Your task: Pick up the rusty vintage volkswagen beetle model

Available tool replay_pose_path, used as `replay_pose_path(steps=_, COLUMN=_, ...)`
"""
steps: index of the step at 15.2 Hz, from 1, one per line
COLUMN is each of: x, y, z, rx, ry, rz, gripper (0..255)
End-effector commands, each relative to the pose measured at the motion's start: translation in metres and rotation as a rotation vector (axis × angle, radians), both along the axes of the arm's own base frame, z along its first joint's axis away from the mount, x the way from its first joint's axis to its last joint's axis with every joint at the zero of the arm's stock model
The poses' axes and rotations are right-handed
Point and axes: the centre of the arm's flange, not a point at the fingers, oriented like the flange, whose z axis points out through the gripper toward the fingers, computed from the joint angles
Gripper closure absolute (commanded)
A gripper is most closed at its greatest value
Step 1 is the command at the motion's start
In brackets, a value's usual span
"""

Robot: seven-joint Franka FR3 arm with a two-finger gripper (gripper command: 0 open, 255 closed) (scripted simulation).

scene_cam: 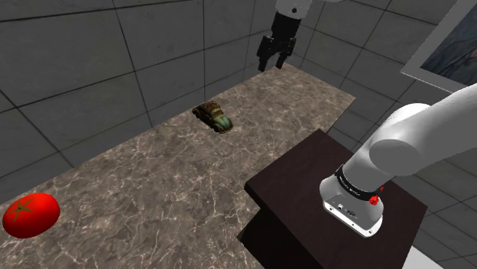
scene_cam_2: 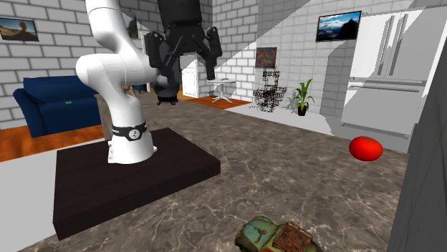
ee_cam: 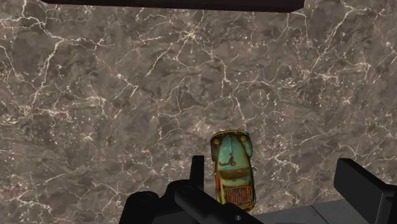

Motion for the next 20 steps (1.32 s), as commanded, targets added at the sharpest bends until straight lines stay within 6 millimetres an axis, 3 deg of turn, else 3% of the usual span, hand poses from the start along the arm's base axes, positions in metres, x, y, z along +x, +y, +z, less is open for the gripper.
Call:
replay_pose_path(steps=1, x=0.015, y=0.005, z=-0.018, rx=0.001, ry=-0.001, rz=0.000, gripper=0)
replay_pose_path(steps=20, x=0.175, y=0.059, z=-0.206, rx=0.011, ry=0.014, rz=0.009, gripper=0)
